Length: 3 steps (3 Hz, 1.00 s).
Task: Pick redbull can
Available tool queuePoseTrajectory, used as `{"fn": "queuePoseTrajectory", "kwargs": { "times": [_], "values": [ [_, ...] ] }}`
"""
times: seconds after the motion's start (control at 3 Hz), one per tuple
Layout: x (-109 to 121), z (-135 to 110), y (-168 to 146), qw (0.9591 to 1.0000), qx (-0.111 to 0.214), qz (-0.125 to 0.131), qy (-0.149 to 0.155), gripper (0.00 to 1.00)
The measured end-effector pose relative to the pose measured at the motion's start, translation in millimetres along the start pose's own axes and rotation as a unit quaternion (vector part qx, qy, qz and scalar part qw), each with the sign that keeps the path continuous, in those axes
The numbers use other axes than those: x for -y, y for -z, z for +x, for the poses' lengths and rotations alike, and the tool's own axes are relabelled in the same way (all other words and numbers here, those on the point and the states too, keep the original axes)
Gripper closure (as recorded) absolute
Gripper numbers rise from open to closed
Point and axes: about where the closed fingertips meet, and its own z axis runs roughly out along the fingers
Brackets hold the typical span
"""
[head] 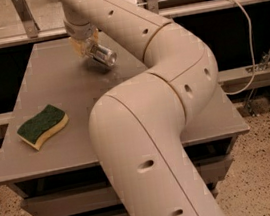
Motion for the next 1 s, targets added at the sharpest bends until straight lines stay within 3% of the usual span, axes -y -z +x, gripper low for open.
{"fn": "queuePoseTrajectory", "kwargs": {
  "times": [0.33,0.67,1.0],
  "values": [
    [9,-11,33,0.9987,0.051,-0.003,0.004,1.00],
    [15,-10,53,0.9915,0.123,-0.043,-0.002,1.00],
    [26,4,69,0.9687,0.224,-0.104,-0.024,1.00]
  ]
}}
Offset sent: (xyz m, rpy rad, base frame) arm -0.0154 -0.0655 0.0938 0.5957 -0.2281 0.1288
